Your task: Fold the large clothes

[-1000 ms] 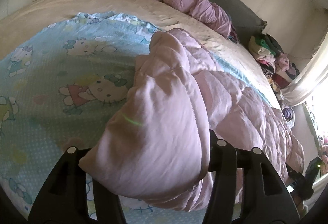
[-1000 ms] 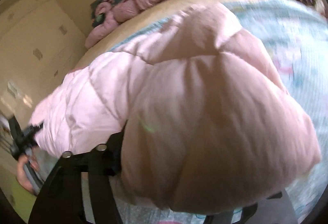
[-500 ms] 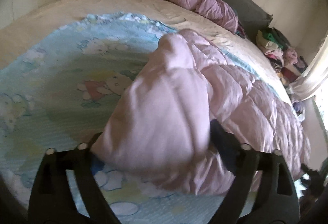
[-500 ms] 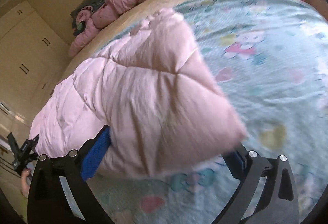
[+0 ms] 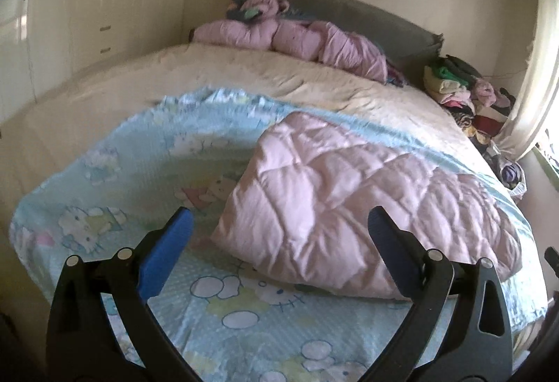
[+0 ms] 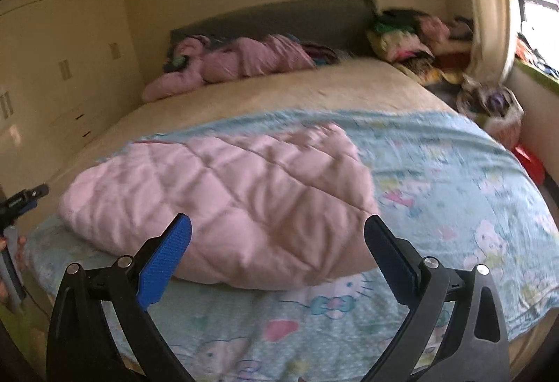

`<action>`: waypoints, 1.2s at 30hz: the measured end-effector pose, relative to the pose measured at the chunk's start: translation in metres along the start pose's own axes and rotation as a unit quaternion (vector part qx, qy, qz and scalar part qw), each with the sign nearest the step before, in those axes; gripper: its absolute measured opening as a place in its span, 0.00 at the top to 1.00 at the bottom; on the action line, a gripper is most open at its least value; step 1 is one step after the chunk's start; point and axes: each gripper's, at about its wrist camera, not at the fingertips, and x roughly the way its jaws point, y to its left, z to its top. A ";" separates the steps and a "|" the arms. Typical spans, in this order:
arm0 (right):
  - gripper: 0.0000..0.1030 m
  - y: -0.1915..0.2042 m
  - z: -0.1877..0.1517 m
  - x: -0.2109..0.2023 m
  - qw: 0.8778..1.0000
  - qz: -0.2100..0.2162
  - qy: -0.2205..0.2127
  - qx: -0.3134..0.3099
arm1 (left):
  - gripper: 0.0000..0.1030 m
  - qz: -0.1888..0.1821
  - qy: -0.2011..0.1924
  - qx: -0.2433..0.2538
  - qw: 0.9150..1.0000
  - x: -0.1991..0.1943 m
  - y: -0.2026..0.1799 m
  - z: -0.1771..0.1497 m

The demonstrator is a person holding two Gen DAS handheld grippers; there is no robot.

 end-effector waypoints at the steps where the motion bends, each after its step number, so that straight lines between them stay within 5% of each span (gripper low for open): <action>1: 0.04 0.004 0.000 -0.007 1.000 0.001 -0.005 -0.005 | 0.09 -0.002 -0.003 0.003 1.000 -0.005 -0.004 0.001; 10: 0.04 0.047 0.004 -0.041 0.998 0.036 -0.035 -0.037 | 0.09 -0.046 -0.019 0.019 0.999 -0.047 -0.036 -0.013; 22: 0.04 0.084 -0.036 -0.053 0.996 0.062 0.007 -0.056 | 0.09 -0.075 0.009 0.053 0.996 -0.072 -0.066 -0.069; 36: 0.04 0.093 -0.066 -0.043 0.995 0.075 0.041 -0.046 | 0.09 -0.043 0.019 0.054 0.997 -0.075 -0.068 -0.094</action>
